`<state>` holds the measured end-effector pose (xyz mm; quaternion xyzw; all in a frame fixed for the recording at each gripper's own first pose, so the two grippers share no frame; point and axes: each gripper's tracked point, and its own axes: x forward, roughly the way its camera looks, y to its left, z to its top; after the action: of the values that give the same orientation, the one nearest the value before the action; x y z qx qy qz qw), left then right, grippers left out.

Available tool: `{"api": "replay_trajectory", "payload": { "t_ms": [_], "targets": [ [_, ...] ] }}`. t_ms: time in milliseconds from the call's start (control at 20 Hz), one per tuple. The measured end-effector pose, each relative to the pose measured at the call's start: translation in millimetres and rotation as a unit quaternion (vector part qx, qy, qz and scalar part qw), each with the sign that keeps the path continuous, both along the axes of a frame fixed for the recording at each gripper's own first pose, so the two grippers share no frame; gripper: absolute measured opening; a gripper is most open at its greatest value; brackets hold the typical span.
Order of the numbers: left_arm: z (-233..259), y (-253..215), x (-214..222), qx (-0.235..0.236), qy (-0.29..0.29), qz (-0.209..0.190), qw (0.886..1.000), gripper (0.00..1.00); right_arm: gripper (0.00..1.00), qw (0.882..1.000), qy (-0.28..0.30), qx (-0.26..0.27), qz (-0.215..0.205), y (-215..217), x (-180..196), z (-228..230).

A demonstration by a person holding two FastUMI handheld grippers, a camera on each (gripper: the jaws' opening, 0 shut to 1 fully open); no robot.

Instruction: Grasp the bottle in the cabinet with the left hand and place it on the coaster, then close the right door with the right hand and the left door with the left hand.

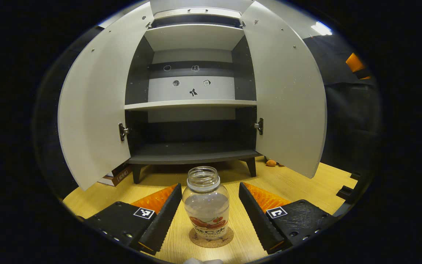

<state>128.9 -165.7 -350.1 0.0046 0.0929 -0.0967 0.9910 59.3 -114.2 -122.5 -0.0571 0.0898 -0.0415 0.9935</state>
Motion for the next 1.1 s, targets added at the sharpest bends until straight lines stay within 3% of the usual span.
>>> {"api": "replay_trajectory", "payload": {
  "t_ms": [300,500,800,1100],
  "targets": [
    [20,17,-14,0.003,0.005,0.009,1.0,0.95,0.99,1.0,-0.002,0.002,-0.009,-1,0,11],
    [53,25,-43,0.003,0.006,-0.004,1.0,0.95,0.99,0.999,-0.027,0.003,-0.02,3,-4,47],
    [141,54,-74,-0.01,-0.005,0.002,1.0,0.95,0.99,0.997,-0.065,-0.003,-0.033,12,-15,94],
    [238,128,-79,0.012,-0.043,0.063,0.997,0.96,0.99,0.994,-0.091,0.03,-0.043,4,-15,123]
  ]
}}
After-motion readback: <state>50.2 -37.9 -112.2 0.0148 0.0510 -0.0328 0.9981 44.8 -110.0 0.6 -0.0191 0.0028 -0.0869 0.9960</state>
